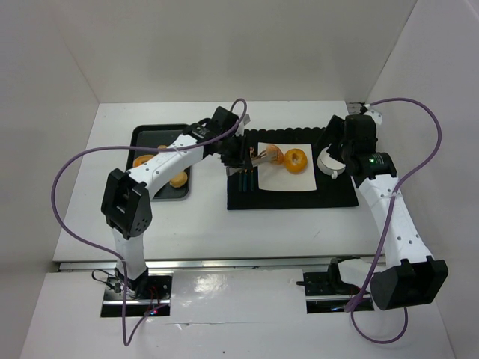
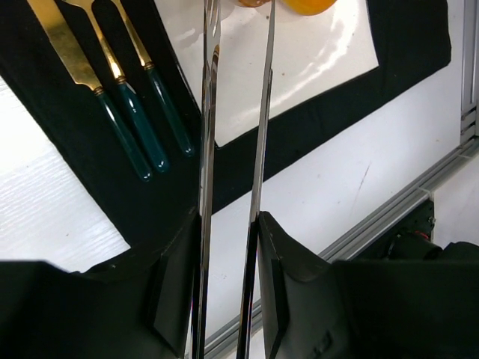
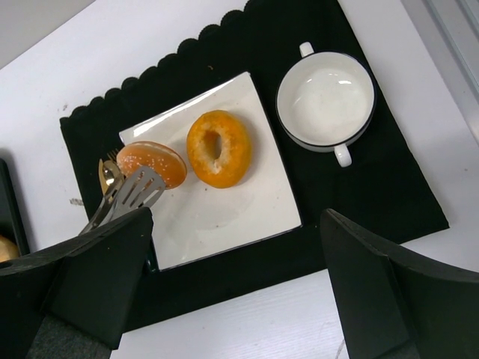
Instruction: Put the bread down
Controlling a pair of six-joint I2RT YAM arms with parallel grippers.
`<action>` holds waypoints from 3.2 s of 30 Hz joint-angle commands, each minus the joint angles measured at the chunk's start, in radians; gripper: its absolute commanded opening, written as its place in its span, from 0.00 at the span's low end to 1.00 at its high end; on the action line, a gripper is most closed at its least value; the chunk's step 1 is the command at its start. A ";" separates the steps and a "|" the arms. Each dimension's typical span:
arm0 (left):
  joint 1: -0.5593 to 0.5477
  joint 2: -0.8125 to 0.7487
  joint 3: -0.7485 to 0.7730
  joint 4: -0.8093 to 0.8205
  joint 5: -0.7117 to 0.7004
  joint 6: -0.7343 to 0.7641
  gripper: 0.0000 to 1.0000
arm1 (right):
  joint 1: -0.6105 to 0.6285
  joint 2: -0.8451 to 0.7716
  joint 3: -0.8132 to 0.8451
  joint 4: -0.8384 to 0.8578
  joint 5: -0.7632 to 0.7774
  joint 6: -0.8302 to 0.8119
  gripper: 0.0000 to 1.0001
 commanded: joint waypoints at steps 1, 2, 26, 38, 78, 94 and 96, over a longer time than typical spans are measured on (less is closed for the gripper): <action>-0.004 -0.029 0.002 0.021 -0.024 0.014 0.38 | -0.008 -0.029 -0.006 0.031 -0.001 -0.008 1.00; -0.004 -0.018 0.002 0.021 -0.024 0.014 0.45 | -0.008 -0.019 -0.006 0.031 -0.001 -0.008 1.00; 0.021 -0.111 0.103 -0.144 -0.062 0.081 0.59 | -0.008 -0.001 -0.016 0.049 -0.012 -0.017 1.00; -0.050 -0.026 -0.123 -0.011 -0.220 0.115 0.73 | -0.008 0.010 -0.026 0.060 -0.024 -0.008 1.00; -0.090 -0.012 -0.202 0.104 -0.260 0.284 0.00 | -0.008 0.028 -0.017 0.042 -0.015 -0.017 1.00; 0.021 -0.110 -0.310 -0.080 -0.433 0.129 0.00 | -0.008 0.017 -0.026 0.042 -0.015 -0.008 1.00; 0.021 -0.136 -0.351 -0.080 -0.433 0.071 0.00 | -0.008 0.017 -0.026 0.042 -0.024 -0.008 1.00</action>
